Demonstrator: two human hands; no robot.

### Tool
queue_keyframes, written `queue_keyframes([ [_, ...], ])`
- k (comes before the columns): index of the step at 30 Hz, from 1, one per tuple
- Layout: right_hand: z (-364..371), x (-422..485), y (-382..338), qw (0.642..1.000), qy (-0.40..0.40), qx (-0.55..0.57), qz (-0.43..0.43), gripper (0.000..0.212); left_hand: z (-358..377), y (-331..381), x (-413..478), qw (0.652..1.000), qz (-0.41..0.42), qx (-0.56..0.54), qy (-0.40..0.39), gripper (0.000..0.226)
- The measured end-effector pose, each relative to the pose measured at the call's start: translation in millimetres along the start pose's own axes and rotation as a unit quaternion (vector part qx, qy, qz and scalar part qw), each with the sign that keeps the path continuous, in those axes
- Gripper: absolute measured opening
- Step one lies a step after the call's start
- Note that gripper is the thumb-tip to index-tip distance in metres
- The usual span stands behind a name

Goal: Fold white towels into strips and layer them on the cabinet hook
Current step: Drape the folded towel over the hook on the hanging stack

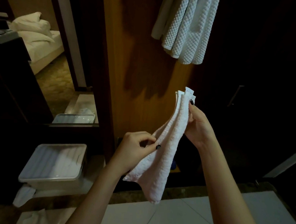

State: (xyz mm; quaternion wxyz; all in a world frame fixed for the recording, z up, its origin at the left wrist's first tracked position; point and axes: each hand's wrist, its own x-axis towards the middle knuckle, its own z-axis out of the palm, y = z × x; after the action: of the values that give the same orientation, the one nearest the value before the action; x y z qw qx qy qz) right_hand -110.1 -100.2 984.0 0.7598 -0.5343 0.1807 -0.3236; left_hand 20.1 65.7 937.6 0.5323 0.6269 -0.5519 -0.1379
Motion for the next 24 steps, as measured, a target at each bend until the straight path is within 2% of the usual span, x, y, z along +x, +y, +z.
queue_keyframes([
  [5,1.8,5.0,-2.2,1.000,-0.008,0.008,-0.012,0.026,-0.7,-2.7,-1.1,0.997,0.003,0.069,0.018,0.018],
  [7,4.2,8.1,-4.4,1.000,-0.015,0.019,-0.016,0.033,-4.2,-1.0,-1.3,0.990,0.067,0.117,0.035,0.015],
  [9,5.8,12.1,-6.9,0.999,-0.019,0.033,-0.017,0.034,-9.7,-2.5,0.4,0.980,0.128,0.151,0.001,0.015],
  [10,6.2,13.7,-8.1,0.999,-0.024,0.037,-0.018,0.035,-12.6,-4.6,2.7,0.979,0.130,0.153,-0.024,0.018],
  [13,6.2,17.4,-11.7,0.998,-0.040,0.046,-0.022,0.037,-20.7,-8.2,11.1,0.991,0.047,0.091,-0.084,0.028],
  [16,3.6,21.0,-14.0,0.995,-0.047,0.092,-0.009,0.039,-25.2,-10.6,15.5,0.995,0.000,0.037,-0.091,0.036],
  [19,0.1,22.7,-16.3,0.993,-0.052,0.102,-0.009,0.037,-29.8,-18.3,21.1,0.991,-0.004,0.111,-0.077,0.029],
  [21,-1.6,23.3,-16.5,0.994,-0.049,0.098,-0.013,0.035,-34.2,-21.0,25.5,0.984,-0.006,0.143,-0.103,0.027],
  [24,-4.0,24.4,-17.3,0.992,-0.047,0.119,-0.014,0.040,-36.5,-21.7,28.2,0.979,0.010,0.146,-0.145,0.036],
])
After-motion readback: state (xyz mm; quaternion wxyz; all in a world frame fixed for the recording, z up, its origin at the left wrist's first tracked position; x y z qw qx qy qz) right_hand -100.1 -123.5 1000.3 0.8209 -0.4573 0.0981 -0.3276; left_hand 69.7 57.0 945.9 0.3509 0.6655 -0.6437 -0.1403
